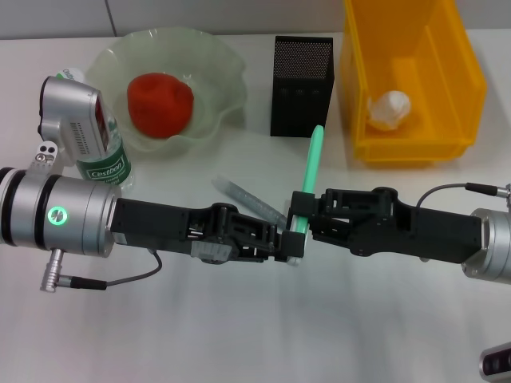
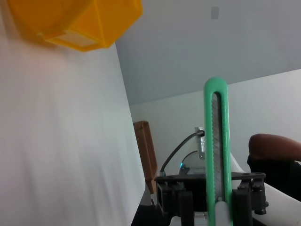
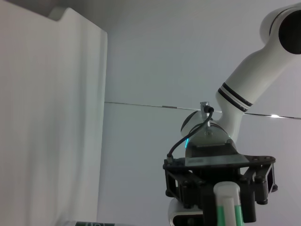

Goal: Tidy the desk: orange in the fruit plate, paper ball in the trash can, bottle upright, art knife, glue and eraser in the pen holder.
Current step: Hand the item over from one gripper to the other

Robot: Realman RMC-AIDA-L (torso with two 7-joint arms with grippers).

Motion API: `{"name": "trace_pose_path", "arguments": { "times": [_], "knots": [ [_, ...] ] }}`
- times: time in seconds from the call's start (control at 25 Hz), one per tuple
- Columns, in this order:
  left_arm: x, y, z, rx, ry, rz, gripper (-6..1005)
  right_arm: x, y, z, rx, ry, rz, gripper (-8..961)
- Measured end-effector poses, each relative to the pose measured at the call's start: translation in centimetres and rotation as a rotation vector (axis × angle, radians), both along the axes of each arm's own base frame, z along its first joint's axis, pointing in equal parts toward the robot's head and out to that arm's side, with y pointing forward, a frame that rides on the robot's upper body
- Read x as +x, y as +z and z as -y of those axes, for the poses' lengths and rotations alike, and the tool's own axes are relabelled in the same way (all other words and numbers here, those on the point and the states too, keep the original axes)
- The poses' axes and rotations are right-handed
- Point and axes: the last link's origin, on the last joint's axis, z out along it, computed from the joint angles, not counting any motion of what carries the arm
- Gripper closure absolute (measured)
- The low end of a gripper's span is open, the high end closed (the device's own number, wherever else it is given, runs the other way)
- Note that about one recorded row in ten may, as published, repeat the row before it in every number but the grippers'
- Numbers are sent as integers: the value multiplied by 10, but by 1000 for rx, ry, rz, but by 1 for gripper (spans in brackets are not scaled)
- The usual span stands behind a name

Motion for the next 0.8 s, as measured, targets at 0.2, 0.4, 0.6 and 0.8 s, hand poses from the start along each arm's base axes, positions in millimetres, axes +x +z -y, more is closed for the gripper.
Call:
{"name": "trace_pose_path", "arguments": {
  "times": [0.2,0.4,0.6,0.8],
  "knots": [
    [0,0,0,1,-1,-1,776,0,0,0,0,0,0,594],
    [1,-1,-1,1,-2,-1,774,0,0,0,0,0,0,606],
    [1,0,-1,3,-1,-2,772,0,0,0,1,1,1,649],
    [1,0,-1,3,-2,-2,771,0,1,-1,2,1,0,693]
  ]
}}
